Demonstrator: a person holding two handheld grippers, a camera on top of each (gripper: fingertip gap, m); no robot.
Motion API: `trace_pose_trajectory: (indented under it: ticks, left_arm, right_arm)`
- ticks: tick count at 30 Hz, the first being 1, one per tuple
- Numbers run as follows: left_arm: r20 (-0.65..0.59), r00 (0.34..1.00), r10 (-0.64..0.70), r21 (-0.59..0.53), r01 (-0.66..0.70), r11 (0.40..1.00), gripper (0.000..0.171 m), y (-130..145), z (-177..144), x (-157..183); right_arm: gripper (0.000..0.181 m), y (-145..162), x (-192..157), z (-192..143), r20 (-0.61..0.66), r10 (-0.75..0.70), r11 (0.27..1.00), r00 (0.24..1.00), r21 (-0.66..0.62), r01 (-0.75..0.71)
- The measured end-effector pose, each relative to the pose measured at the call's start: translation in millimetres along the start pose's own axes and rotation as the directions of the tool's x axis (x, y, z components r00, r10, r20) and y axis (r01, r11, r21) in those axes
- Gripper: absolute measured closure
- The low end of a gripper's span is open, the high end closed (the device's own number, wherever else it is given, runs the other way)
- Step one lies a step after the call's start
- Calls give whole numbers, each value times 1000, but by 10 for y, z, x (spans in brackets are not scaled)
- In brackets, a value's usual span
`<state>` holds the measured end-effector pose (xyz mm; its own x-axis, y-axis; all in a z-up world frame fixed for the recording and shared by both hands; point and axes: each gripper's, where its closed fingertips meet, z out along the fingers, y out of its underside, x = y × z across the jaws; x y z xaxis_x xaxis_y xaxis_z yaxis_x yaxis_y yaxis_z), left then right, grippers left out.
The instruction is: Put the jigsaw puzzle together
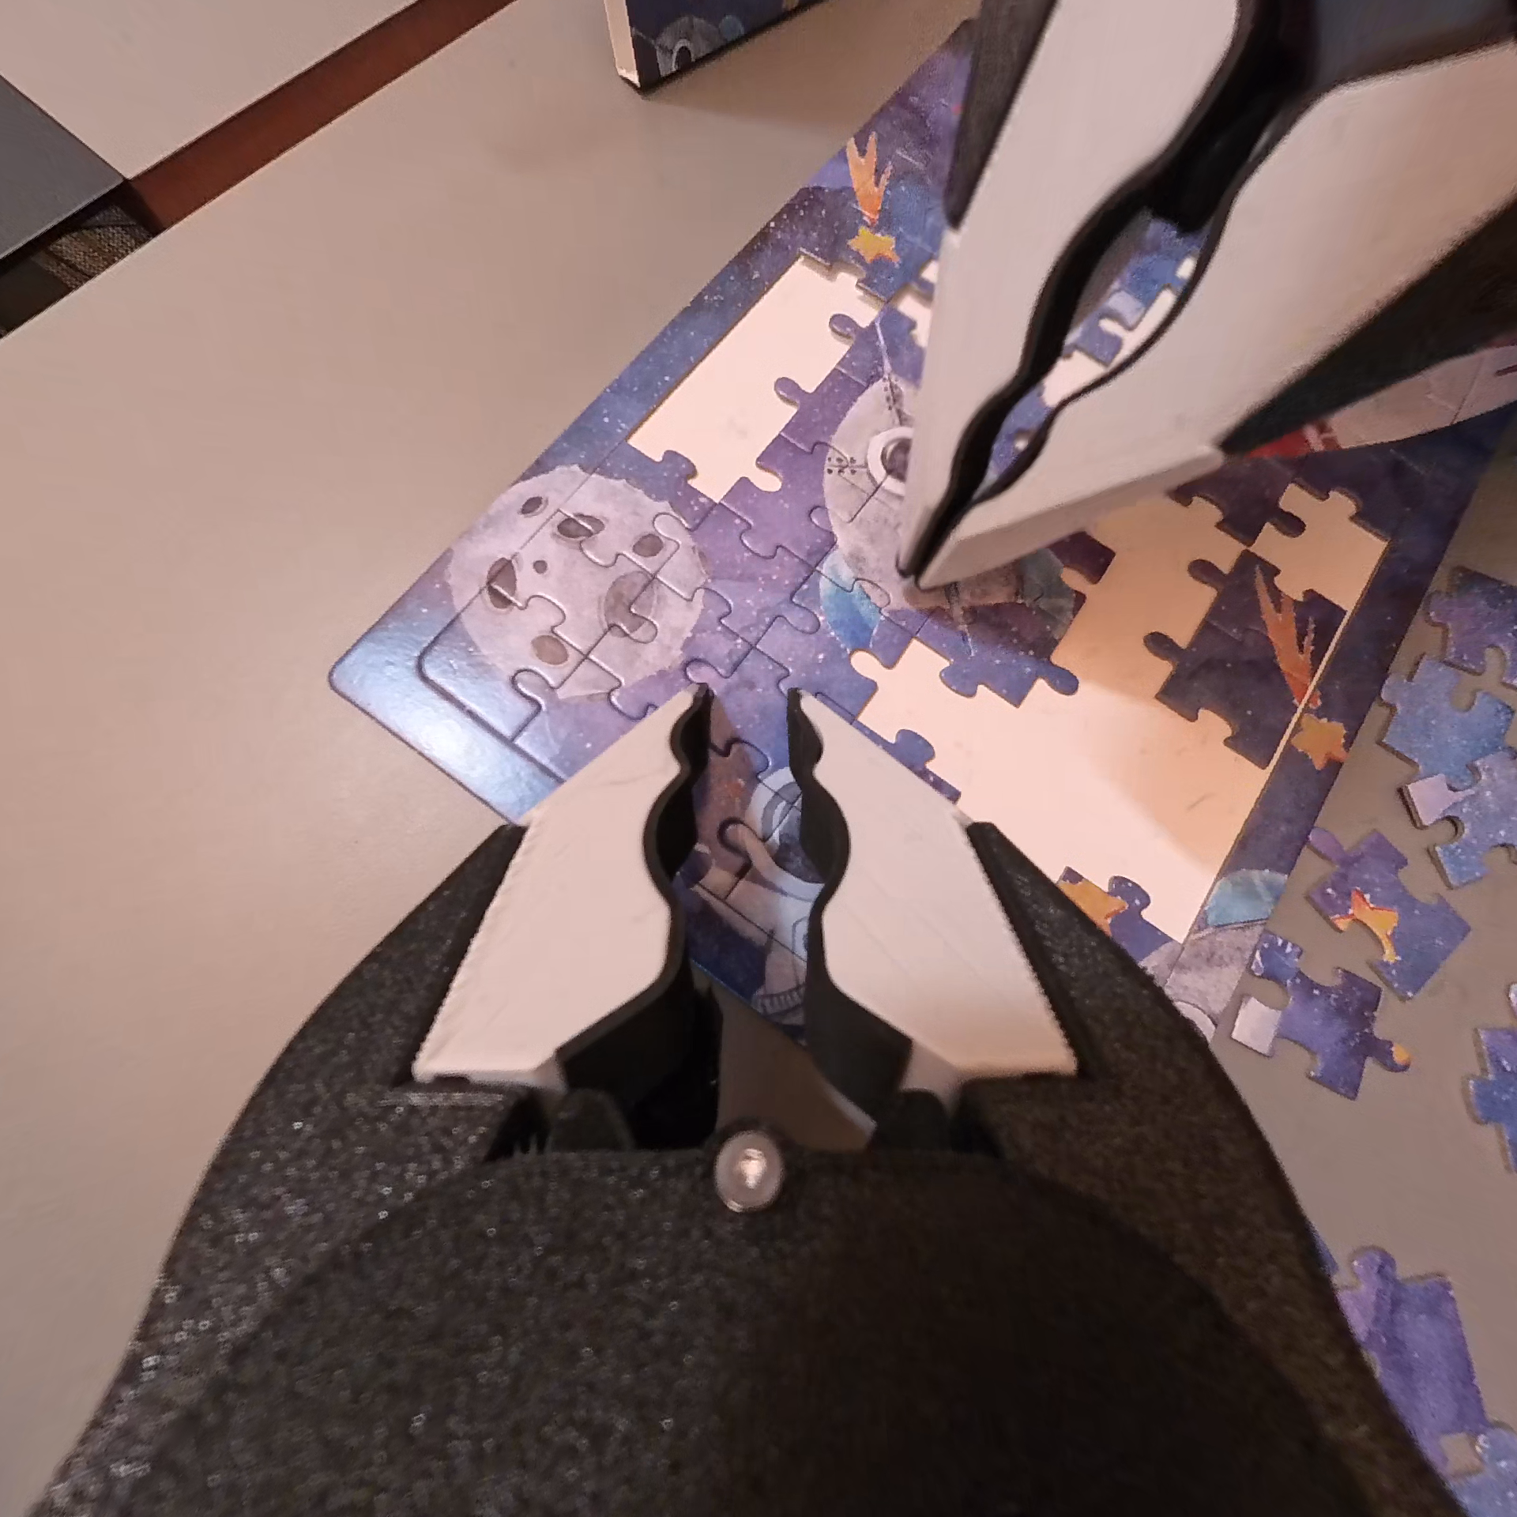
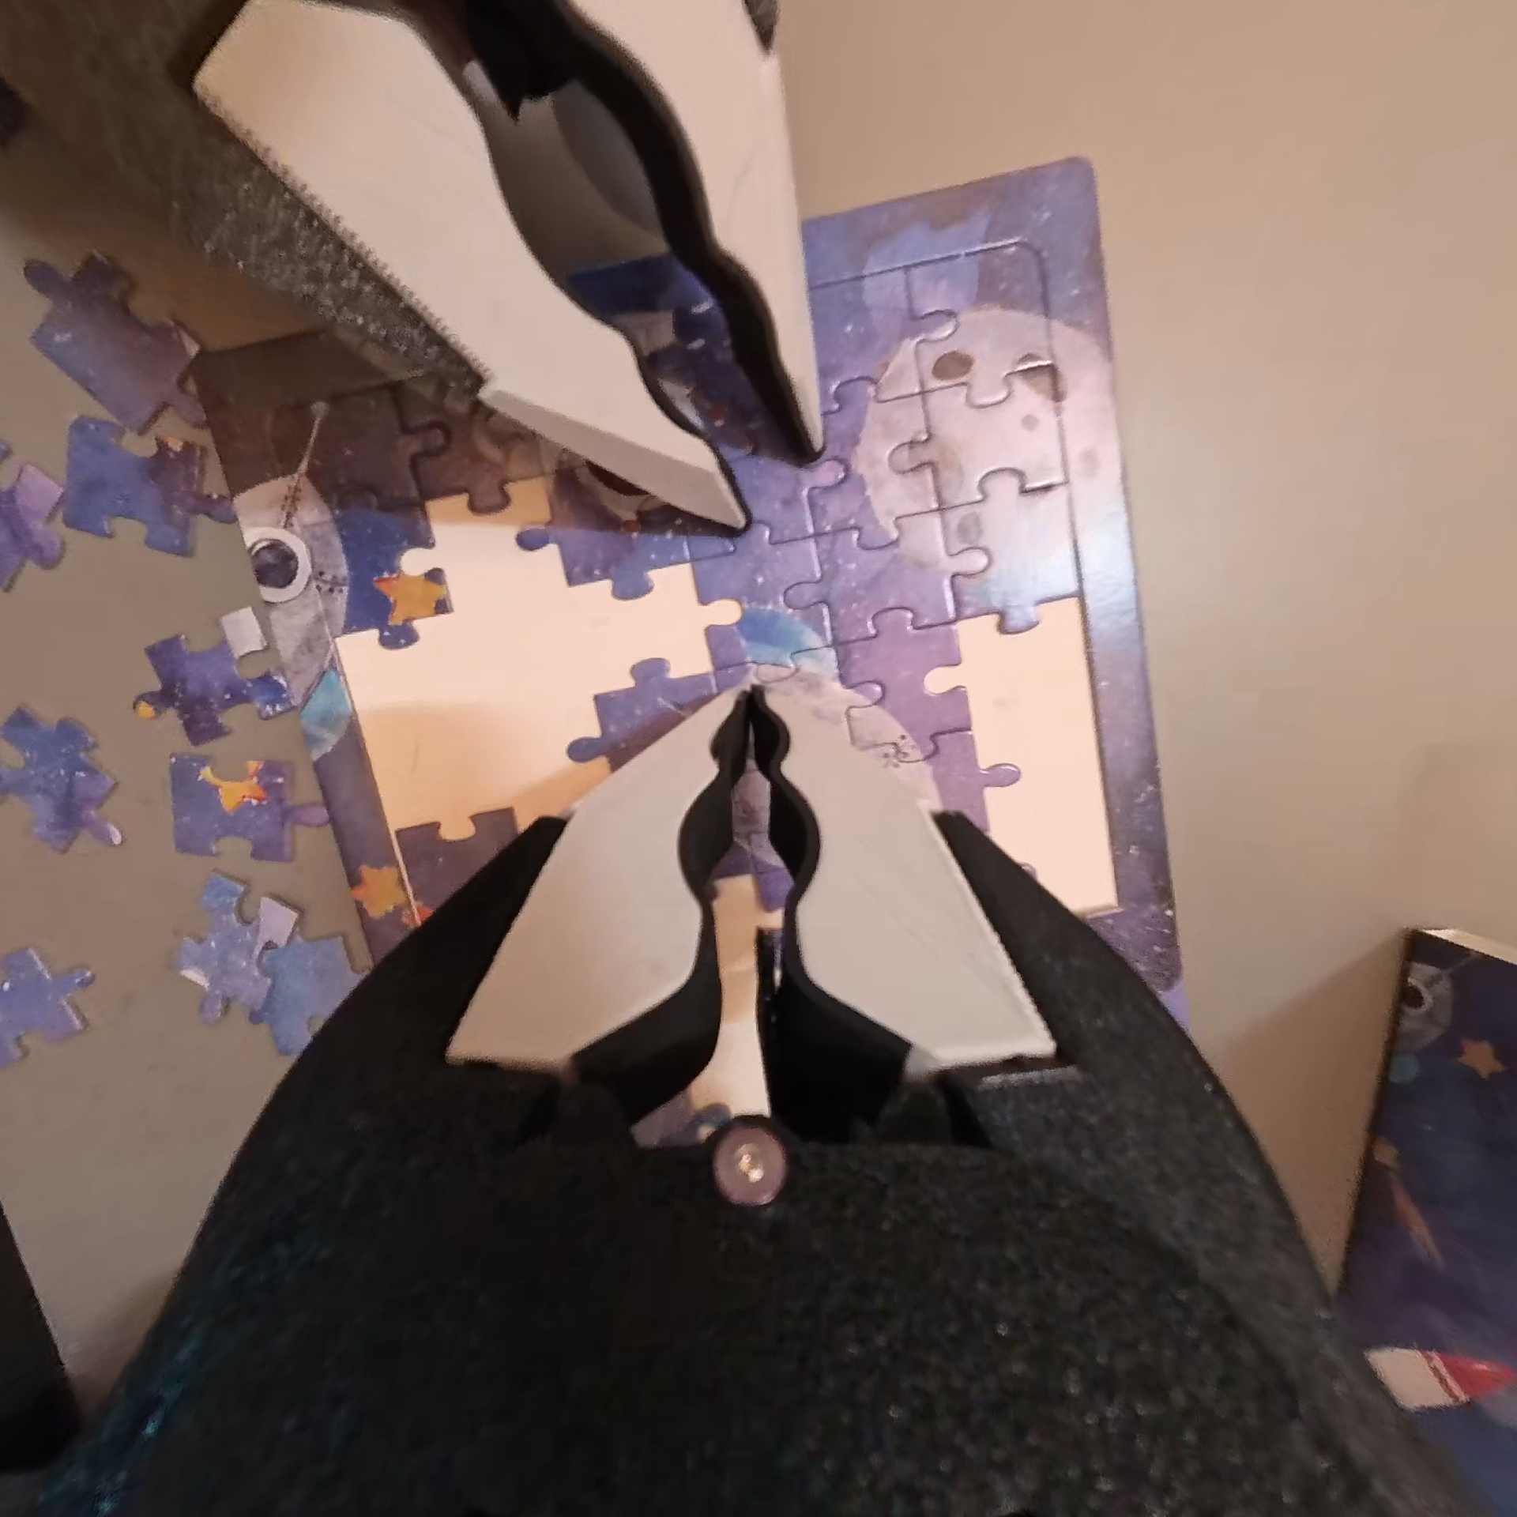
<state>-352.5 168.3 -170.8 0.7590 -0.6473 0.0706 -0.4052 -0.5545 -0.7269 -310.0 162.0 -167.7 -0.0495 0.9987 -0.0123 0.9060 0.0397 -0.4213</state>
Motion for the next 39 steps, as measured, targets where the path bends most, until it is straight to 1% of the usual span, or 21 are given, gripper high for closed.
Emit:
trace_pose_trajectory:
  ticks: [1, 3, 5, 6, 8, 9, 11, 12, 14, 16, 17, 18, 20, 22, 24, 26, 29, 31, 35, 38, 39]
  left_arm:
    - [-1, 1000, -1, 0, 1, 1000, 153, 0, -4, -1]
    - [0, 1000, 0, 0, 0, 1000, 153, 0, -2, 1]
    - [0, 1000, -1, 1, 1, 1000, 153, 2, -1, -2]
    - [-1, 1000, -1, 1, 1, 1000, 153, 4, -4, -3]
    - [1, 1000, 0, 0, 0, 1000, 153, 5, -5, -6]
    - [3, 1000, 2, 0, -2, 1000, 153, 6, -3, -6]
    - [6, 1000, 4, -1, -4, 1000, 153, 7, -1, -7]
    - [5, 1000, 4, -1, -4, 1000, 153, 7, -2, -6]
    - [3, 1000, 2, -1, -2, 1000, 153, 5, -2, -3]
    - [3, 1000, 1, -1, -1, 1000, 153, 4, 1, -3]
    - [2, 1000, 0, 0, 0, 1000, 153, 5, 0, -3]
    - [1, 1000, 0, 0, 0, 1000, 153, 5, -3, -3]
    - [2, 1000, 1, 0, -1, 1000, 153, 8, -6, -6]
    - [3, 1000, 2, 0, -2, 1000, 153, 10, -8, -6]
    - [3, 1000, 2, 0, -2, 1000, 153, 7, -7, -3]
    - [3, 1000, 1, 0, -1, 1000, 153, 4, -5, -1]
    - [3, 1000, 2, 0, -2, 1000, 153, 7, -4, -4]
    - [3, 1000, 2, 0, -2, 1000, 153, 6, -1, -1]
    - [3, 1000, 2, 0, -2, 1000, 153, 6, -3, -2]
    - [4, 1000, 3, 0, -3, 1000, 153, 3, 0, 0]
    - [4, 1000, 3, -1, -3, 1000, 153, 3, 1, 1]
  right_arm:
    - [181, 31, -28, 48, 9, 0, 1000, 1000, -14, 0]
    - [181, 17, -28, 73, 8, 10, 1000, 1000, 5, -10]
    - [181, 32, -30, 66, 8, 3, 1000, 1000, -10, -3]
    - [181, 43, 8, 29, -14, -5, 1000, 1000, -18, 4]
    - [181, -28, 127, -191, -34, 48, 997, 998, 61, -46]
    - [181, 2, 232, -315, -55, 95, 993, 994, 80, -90]
    - [181, 194, 432, -473, -122, 168, 985, 978, 62, -161]
    - [181, 295, 440, -491, -122, 195, 981, 973, 48, -190]
    - [181, 379, 326, -420, -81, 211, 977, 974, 56, -207]
    - [181, 515, 226, -247, -76, 206, 978, 975, 20, -205]
    - [181, 546, 222, -185, -85, 211, 977, 974, 27, -210]
    - [181, 536, 198, -186, -71, 226, 974, 972, 54, -222]
    - [181, 561, 194, -185, -74, 229, 973, 971, 47, -226]
    - [181, 558, 241, -215, -104, 210, 977, 972, 39, -207]
    - [181, 476, 304, -277, -115, 226, 972, 967, 88, -217]
    - [181, 458, 460, -339, -194, 236, 970, 952, 112, -218]
    - [181, 464, 558, -302, -255, 237, 970, 937, 114, -215]
    - [180, 561, 546, -187, -250, 232, 973, 940, 64, -223]
    - [181, 549, 572, -211, -239, 252, 967, 938, 82, -240]
    - [181, 451, 633, -260, -259, 265, 962, 929, 140, -235]
    - [181, 447, 623, -231, -254, 264, 962, 930, 138, -235]
